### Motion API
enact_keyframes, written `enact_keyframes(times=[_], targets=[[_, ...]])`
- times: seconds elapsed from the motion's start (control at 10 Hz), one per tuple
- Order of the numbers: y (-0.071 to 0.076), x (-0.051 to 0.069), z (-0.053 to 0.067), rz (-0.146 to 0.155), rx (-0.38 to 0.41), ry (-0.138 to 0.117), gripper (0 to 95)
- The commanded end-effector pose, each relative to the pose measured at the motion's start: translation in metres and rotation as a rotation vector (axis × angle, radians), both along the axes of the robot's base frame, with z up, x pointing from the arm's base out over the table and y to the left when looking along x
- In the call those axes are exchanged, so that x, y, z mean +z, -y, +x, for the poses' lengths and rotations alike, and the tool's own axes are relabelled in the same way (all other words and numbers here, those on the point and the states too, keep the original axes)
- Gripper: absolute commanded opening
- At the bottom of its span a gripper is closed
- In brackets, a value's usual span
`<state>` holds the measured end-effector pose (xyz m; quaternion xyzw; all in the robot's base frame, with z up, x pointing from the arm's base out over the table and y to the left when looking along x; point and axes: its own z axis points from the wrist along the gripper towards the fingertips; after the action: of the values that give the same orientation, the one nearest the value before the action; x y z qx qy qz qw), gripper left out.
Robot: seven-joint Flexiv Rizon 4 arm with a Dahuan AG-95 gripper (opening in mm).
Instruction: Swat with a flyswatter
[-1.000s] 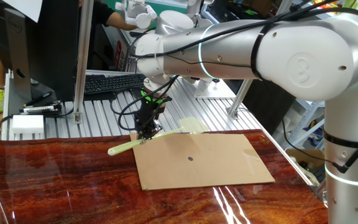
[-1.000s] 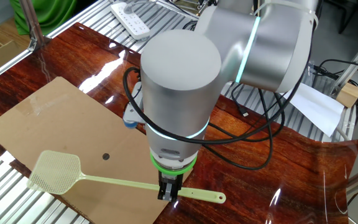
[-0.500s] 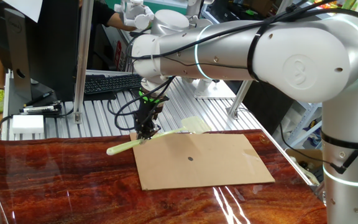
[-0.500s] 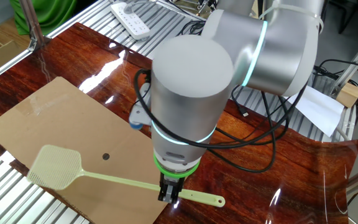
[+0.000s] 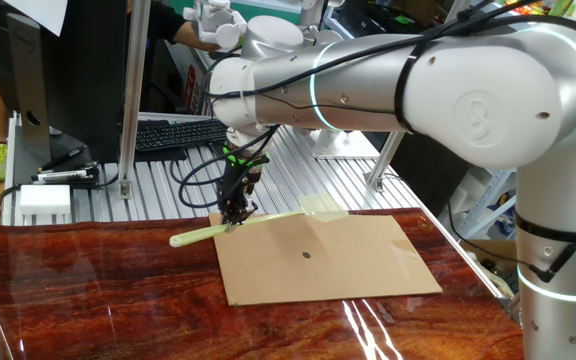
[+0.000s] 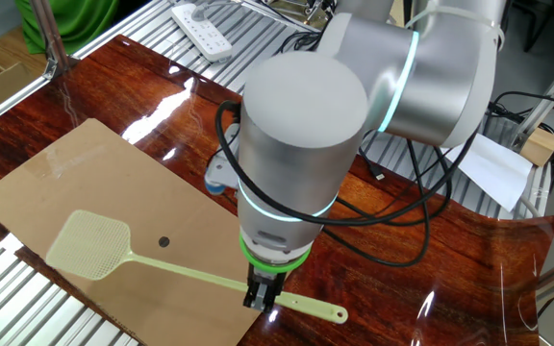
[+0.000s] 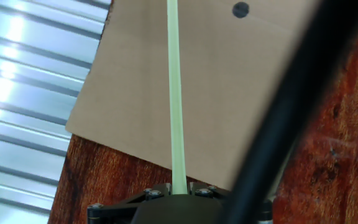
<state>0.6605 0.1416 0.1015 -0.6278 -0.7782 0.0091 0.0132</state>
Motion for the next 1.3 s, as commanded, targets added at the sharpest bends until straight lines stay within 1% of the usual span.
enact_keyframes(times=[0.1,0.2,0.3,0.4,0.5,0.7,0.8,0.9,1.0,1.1,1.2,1.3], targets=[[0.001,-0.004,0.005,-0.002,-0.027,0.002,0.0],[0.000,-0.004,0.004,-0.001,0.001,0.002,0.0],[0.000,-0.004,0.004,0.001,0.007,0.002,0.0],[-0.002,-0.003,-0.001,0.008,0.043,-0.004,0.0],[-0.005,-0.002,-0.007,0.002,0.068,-0.005,0.0],[-0.009,-0.001,-0.017,-0.006,0.082,-0.004,0.0],[-0.011,0.001,-0.024,-0.012,0.086,-0.004,0.0],[-0.012,0.001,-0.028,-0.014,0.083,-0.004,0.0],[-0.013,0.003,-0.035,-0.011,0.089,-0.006,0.0],[-0.013,0.004,-0.037,-0.011,0.091,-0.006,0.0],[-0.014,0.007,-0.046,-0.012,0.096,-0.006,0.0],[-0.014,0.010,-0.051,-0.008,0.096,-0.007,0.0]])
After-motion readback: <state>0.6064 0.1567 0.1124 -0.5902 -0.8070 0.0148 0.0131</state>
